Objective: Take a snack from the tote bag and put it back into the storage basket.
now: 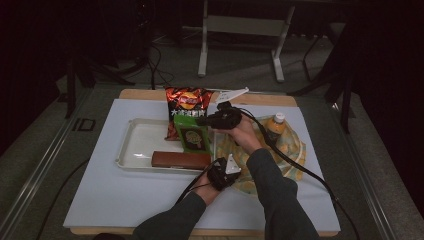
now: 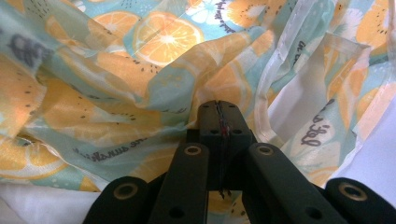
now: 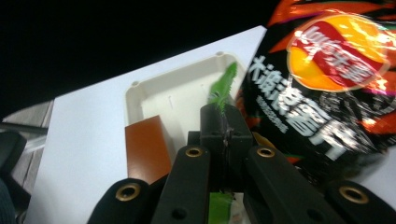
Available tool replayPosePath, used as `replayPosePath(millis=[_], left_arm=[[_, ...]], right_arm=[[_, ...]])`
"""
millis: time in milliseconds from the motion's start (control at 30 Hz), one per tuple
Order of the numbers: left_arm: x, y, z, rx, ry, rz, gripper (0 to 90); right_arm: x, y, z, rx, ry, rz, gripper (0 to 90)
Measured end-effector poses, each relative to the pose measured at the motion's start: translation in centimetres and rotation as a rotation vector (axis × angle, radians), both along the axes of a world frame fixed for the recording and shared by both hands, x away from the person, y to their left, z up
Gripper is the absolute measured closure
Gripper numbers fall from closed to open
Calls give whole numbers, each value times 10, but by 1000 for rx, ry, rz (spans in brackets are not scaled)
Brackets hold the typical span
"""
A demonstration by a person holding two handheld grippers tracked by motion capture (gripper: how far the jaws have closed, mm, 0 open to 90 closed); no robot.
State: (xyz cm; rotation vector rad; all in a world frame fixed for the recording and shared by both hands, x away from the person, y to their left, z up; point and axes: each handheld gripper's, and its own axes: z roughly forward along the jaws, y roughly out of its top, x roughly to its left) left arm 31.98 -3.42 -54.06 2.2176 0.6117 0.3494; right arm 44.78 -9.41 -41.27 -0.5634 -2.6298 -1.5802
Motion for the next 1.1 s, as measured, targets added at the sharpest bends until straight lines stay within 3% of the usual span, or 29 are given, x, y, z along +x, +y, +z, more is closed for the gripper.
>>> replayPosePath(millis=[67,100,133,200,567,667,833,933,1100], left_arm=[[0,0,0,-3,-1,4,887],[0,0,0,-3,-1,4,887],[0,0,0,-1,-2,1,887],[0,0,0,-1,1,0,887],[0,0,0,-1,-3,2,887],[0,0,0,0,-3,1,887],[0,0,0,0,-3,1,887],[-1,0,0,-2,-4,3,887],[-1,0,0,0,-4,0,887]], right_arm=[[1,-1,-2,-44,-10,-15,895],[1,-1,-2,-44,-10,-15,895],[1,-1,-5,-100,-21,-21,892],[0,-1,-9,-120,-24,-25,890],[3,-1,-9,-144,-48,-71,872],[5,0,-10,-156,-61,-108,805],[5,1,-10,-149,-61,-106,746],[5,-1,-9,-163,-75,-152,675],[2,-3,-6,-161,-90,-164,604]])
